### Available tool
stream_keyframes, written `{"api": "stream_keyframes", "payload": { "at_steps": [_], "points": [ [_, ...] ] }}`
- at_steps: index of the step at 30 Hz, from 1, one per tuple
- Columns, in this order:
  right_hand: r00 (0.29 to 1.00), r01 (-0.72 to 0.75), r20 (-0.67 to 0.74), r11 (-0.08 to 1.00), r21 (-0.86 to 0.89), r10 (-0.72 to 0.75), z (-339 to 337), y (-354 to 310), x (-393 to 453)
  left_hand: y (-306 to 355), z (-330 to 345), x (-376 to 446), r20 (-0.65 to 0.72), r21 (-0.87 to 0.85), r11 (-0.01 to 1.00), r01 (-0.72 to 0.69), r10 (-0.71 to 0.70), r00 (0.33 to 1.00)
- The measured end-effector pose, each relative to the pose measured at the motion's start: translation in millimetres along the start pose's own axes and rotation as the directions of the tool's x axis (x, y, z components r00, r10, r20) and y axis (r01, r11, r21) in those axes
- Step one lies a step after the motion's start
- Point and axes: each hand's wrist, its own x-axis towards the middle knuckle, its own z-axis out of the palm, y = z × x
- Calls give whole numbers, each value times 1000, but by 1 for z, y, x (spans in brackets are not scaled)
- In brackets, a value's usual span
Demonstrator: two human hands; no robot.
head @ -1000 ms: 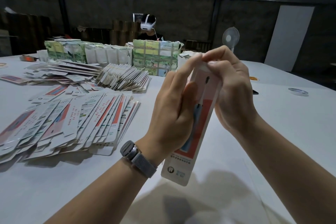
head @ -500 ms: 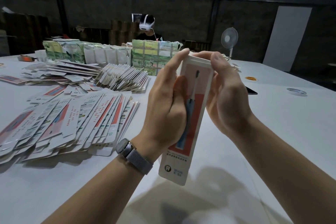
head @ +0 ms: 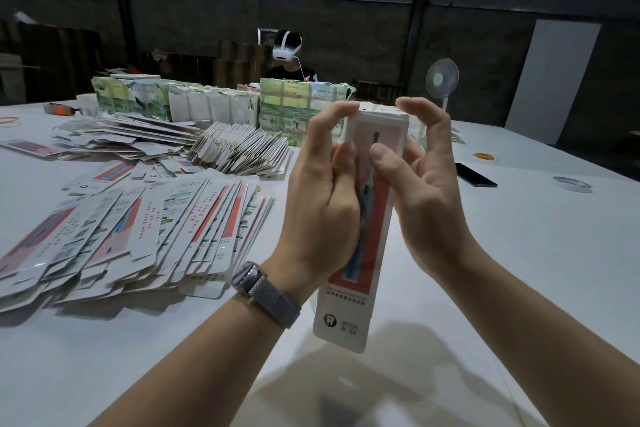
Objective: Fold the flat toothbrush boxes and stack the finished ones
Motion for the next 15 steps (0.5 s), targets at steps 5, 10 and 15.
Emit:
{"api": "stream_keyframes", "payload": {
  "at_steps": [5, 10, 15],
  "points": [
    [1000, 21, 11, 1000, -4, -21, -2, -1, 1, 1, 0, 0, -5, 38, 999, -7, 7, 1000],
    [999, 46, 13, 998, -38, -45, -1, 0, 1, 2, 0, -1, -4, 40, 999, 4, -4, 1000],
    [1000, 24, 17, 997, -73, -23, -3, -2, 3, 2, 2, -2, -20, 56, 998, 8, -7, 1000]
  ]
}}
